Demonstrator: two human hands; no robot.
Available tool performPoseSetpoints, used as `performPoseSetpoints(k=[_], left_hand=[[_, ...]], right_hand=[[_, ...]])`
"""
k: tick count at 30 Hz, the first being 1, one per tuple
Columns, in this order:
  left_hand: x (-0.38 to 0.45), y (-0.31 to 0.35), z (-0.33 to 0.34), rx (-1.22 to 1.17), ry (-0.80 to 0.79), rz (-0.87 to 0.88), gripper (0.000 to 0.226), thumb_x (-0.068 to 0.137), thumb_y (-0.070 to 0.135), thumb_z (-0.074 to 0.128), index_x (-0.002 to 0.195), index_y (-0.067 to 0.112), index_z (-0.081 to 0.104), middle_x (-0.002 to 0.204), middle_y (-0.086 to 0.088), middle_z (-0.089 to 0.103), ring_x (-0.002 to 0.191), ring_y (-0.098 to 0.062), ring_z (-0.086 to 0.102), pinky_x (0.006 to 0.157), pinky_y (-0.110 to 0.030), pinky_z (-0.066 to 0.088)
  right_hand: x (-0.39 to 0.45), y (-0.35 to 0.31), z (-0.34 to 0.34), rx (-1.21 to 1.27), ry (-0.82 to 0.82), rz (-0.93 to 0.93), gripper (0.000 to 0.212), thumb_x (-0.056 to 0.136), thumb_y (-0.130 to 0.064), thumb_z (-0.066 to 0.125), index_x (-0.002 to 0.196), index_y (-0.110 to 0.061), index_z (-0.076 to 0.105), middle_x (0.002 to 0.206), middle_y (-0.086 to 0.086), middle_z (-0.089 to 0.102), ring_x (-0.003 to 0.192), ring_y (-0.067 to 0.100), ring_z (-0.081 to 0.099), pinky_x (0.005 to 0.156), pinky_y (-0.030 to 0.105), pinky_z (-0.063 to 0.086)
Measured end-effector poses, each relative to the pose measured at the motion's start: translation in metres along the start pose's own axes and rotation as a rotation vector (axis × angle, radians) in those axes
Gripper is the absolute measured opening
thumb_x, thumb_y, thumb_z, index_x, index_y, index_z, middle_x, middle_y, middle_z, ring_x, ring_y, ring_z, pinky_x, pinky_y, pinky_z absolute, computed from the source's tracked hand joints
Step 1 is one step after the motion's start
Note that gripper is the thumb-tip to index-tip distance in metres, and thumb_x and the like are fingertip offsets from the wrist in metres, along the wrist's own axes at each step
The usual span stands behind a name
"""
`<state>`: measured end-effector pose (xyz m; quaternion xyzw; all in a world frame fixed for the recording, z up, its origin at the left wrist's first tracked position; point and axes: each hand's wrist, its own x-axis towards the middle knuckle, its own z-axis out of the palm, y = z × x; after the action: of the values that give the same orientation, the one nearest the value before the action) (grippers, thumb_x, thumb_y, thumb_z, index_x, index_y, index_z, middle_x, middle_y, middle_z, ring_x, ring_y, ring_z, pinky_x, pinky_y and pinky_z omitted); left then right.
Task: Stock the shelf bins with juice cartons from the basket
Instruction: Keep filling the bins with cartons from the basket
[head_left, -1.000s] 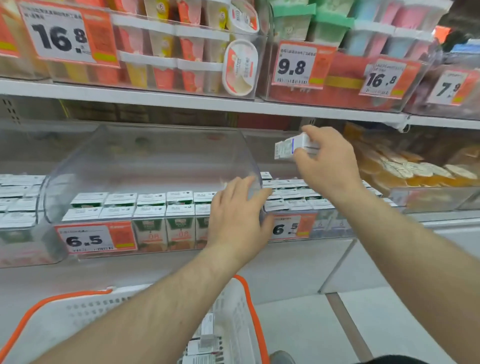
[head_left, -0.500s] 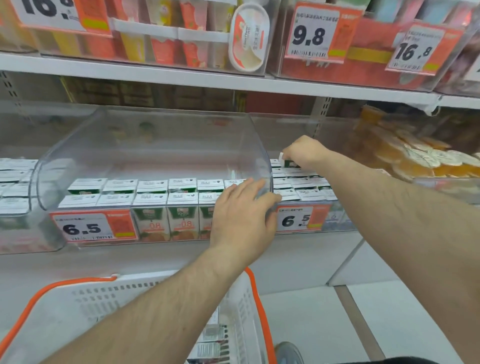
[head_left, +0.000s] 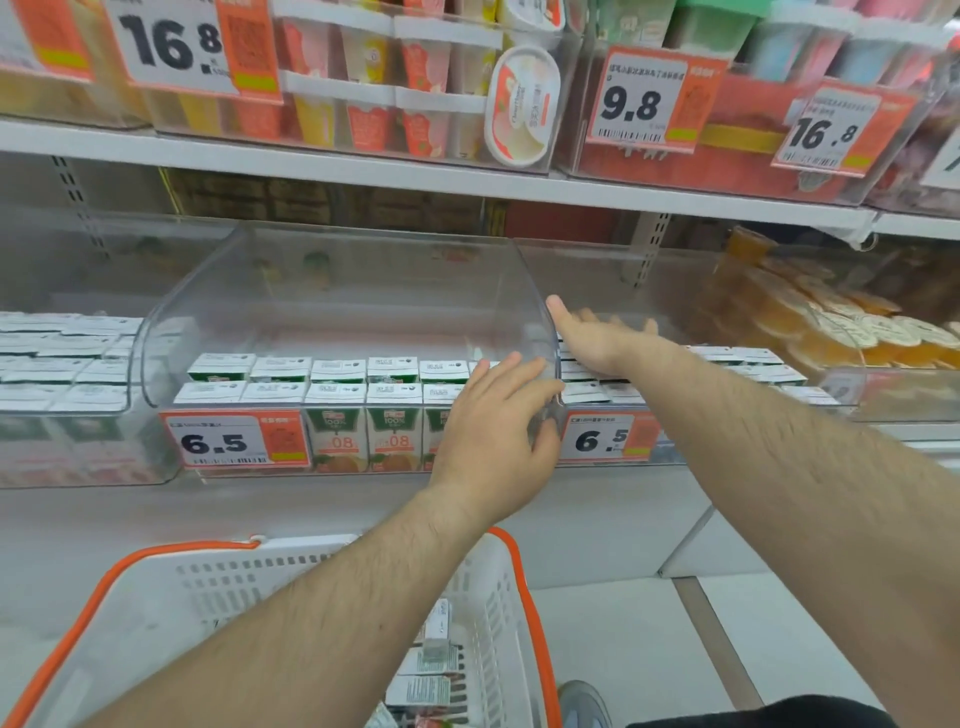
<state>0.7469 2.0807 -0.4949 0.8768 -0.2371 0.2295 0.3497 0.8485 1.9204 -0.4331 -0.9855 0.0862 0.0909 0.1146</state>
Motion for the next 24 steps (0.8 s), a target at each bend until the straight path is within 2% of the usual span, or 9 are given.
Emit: performPoseSetpoints(k=[3, 5, 7, 8, 10, 12, 18, 21, 24], left_hand=[[-0.013, -0.003, -0.012, -0.054, 0.071, -0.007, 0.033, 0.079, 0.015, 0.054, 0.109, 0.014, 0.068, 0.126, -0.002, 0.064, 0.128, -0.022, 0.05, 0.118, -0.036, 0.013], [-0.026, -0.006, -0.02, -0.068, 0.114, 0.013, 0.027, 0.079, 0.016, 0.052, 0.101, 0.015, 0.068, 0.112, 0.003, 0.067, 0.114, -0.017, 0.055, 0.116, -0.026, 0.019], [-0.04, -0.011, -0.027, -0.07, 0.142, 0.021, 0.027, 0.079, 0.022, 0.048, 0.098, 0.017, 0.067, 0.103, 0.007, 0.065, 0.102, -0.016, 0.056, 0.101, -0.028, 0.036], [-0.046, -0.013, -0.03, -0.064, 0.137, 0.001, 0.027, 0.079, 0.024, 0.047, 0.098, 0.019, 0.066, 0.1, 0.009, 0.063, 0.098, -0.014, 0.055, 0.093, -0.031, 0.042], [-0.058, -0.02, -0.033, -0.06, 0.1, -0.045, 0.027, 0.081, 0.024, 0.047, 0.1, 0.02, 0.065, 0.097, 0.014, 0.057, 0.094, -0.011, 0.052, 0.086, -0.033, 0.043], [-0.068, -0.028, -0.036, -0.062, 0.05, -0.078, 0.027, 0.081, 0.02, 0.051, 0.105, 0.018, 0.064, 0.098, 0.017, 0.051, 0.094, -0.007, 0.046, 0.088, -0.031, 0.041], [-0.096, -0.047, -0.046, -0.096, -0.016, -0.144, 0.011, 0.076, 0.019, 0.053, 0.087, 0.019, 0.053, 0.084, 0.008, 0.053, 0.082, -0.017, 0.05, 0.073, -0.032, 0.041], [-0.112, -0.064, -0.05, -0.06, -0.078, -0.242, 0.01, 0.078, 0.012, 0.053, 0.082, 0.02, 0.048, 0.081, 0.007, 0.052, 0.079, -0.018, 0.048, 0.069, -0.032, 0.037], [-0.134, -0.087, -0.049, 0.0, -0.161, -0.313, 0.012, 0.08, 0.009, 0.054, 0.082, 0.02, 0.052, 0.081, 0.007, 0.051, 0.083, -0.022, 0.049, 0.068, -0.033, 0.035]], right_hand=[[-0.023, -0.008, 0.005, 0.062, 0.086, 0.025, 0.086, 0.092, -0.068, -0.009, 0.149, -0.025, 0.039, 0.155, 0.007, 0.037, 0.149, 0.024, 0.019, 0.117, 0.056, -0.011], [-0.044, -0.012, 0.009, 0.084, 0.204, 0.012, 0.087, 0.095, -0.062, -0.005, 0.106, -0.019, 0.07, 0.122, 0.01, 0.064, 0.135, 0.027, 0.042, 0.118, 0.057, -0.002], [-0.064, -0.015, 0.018, 0.121, 0.495, -0.069, 0.071, 0.098, -0.055, 0.008, 0.062, -0.019, 0.057, 0.08, 0.0, 0.063, 0.106, 0.029, 0.058, 0.113, 0.055, 0.016], [-0.074, -0.016, 0.024, 0.145, 0.688, -0.133, 0.06, 0.097, -0.051, 0.018, 0.058, -0.021, 0.051, 0.073, -0.004, 0.058, 0.095, 0.028, 0.059, 0.106, 0.05, 0.024], [-0.09, -0.016, 0.042, 0.115, 1.041, -0.338, 0.039, 0.09, -0.041, 0.039, 0.065, -0.021, 0.062, 0.081, -0.004, 0.063, 0.087, 0.026, 0.059, 0.09, 0.04, 0.028], [-0.104, -0.022, 0.061, 0.073, 1.196, -0.57, 0.021, 0.082, -0.029, 0.054, 0.074, -0.016, 0.069, 0.088, 0.0, 0.067, 0.084, 0.025, 0.059, 0.081, 0.037, 0.028], [-0.14, -0.07, 0.121, 0.149, 1.06, -0.912, 0.012, 0.074, -0.019, 0.059, 0.068, -0.013, 0.067, 0.083, 0.0, 0.065, 0.079, 0.023, 0.055, 0.079, 0.037, 0.031], [-0.141, -0.085, 0.152, 0.237, 0.88, -0.896, 0.015, 0.076, -0.017, 0.054, 0.071, -0.012, 0.067, 0.079, 0.0, 0.063, 0.077, 0.022, 0.055, 0.076, 0.031, 0.031], [-0.136, -0.089, 0.194, 0.287, 0.591, -0.801, 0.021, 0.08, -0.021, 0.048, 0.08, -0.011, 0.067, 0.08, 0.002, 0.063, 0.077, 0.024, 0.058, 0.069, 0.035, 0.043]])
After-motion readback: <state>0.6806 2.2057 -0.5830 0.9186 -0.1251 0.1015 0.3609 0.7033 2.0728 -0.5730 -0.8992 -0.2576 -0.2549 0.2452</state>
